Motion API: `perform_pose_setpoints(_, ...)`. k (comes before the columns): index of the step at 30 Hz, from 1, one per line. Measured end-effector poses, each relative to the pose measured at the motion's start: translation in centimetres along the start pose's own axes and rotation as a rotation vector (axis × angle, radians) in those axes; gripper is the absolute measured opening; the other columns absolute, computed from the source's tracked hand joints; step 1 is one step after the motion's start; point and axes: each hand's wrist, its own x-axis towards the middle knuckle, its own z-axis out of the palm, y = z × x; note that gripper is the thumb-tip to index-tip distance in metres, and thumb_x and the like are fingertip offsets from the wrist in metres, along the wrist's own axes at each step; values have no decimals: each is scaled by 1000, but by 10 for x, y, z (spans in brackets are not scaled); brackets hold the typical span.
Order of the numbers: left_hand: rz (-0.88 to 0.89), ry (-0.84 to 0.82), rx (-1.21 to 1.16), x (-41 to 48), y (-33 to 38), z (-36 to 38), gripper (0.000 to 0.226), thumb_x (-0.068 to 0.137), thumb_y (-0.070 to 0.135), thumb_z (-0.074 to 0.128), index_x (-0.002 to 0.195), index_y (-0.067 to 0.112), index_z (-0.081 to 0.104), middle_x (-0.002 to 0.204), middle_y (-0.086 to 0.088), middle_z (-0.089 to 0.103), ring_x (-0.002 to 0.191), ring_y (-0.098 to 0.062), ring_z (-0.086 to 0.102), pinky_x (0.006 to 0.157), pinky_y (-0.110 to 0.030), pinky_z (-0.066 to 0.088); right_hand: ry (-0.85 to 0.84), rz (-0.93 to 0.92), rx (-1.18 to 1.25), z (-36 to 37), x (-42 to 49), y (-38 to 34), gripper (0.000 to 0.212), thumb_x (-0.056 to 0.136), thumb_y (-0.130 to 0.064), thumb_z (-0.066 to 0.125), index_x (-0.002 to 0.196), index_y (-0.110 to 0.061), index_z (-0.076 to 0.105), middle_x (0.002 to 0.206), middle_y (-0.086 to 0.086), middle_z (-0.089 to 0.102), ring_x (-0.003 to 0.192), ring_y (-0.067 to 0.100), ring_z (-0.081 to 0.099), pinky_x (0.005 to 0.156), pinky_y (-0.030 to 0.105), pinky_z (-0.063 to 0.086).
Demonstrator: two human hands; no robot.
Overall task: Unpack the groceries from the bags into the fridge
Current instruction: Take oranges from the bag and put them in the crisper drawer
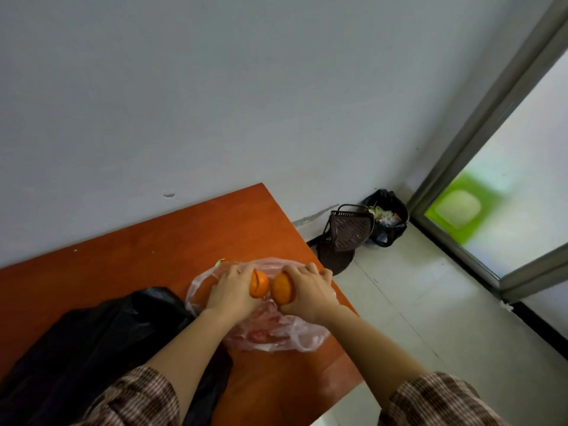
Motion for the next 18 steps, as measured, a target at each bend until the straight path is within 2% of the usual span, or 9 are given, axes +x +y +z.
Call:
perform_pose_setpoints(5, 89, 104, -60, -39, 15, -26, 61, 73, 51, 73, 120, 30, 41, 112, -6, 46, 98, -30, 53, 80, -43, 50, 139, 90, 112, -28, -51, -14, 71, 67, -54, 69, 128, -33, 39, 120, -4, 54, 111, 22, 38, 93, 45, 24)
perform_pose_setpoints(8, 145, 163, -91, -70, 32, -42, 56, 75, 48, 71, 118, 32, 41, 108, -4, 46, 89, -25, 53, 72, -37, 48, 220, 132, 137, -46, -90, -21, 72, 67, -53, 71, 128, -33, 40, 121, -4, 54, 112, 21, 39, 91, 43, 23)
perform_pose_setpoints(12, 254, 232, -114, -110, 68, -61, 56, 76, 46, 71, 121, 32, 41, 107, -2, 46, 89, -25, 56, 68, -32, 43, 344, 184, 77, -73, -149, -23, 77, 65, -54, 72, 132, -33, 40, 125, -5, 56, 116, 21, 40, 93, 43, 24)
perform_pose_setpoints(18, 517, 254, -184, -152, 158, -79, 61, 75, 40, 75, 126, 28, 43, 114, -6, 49, 90, -21, 51, 74, -30, 42, 496, 324, -85, -135, -263, 3, 77, 69, -52, 72, 135, -32, 37, 130, -4, 53, 121, 20, 39, 98, 43, 23)
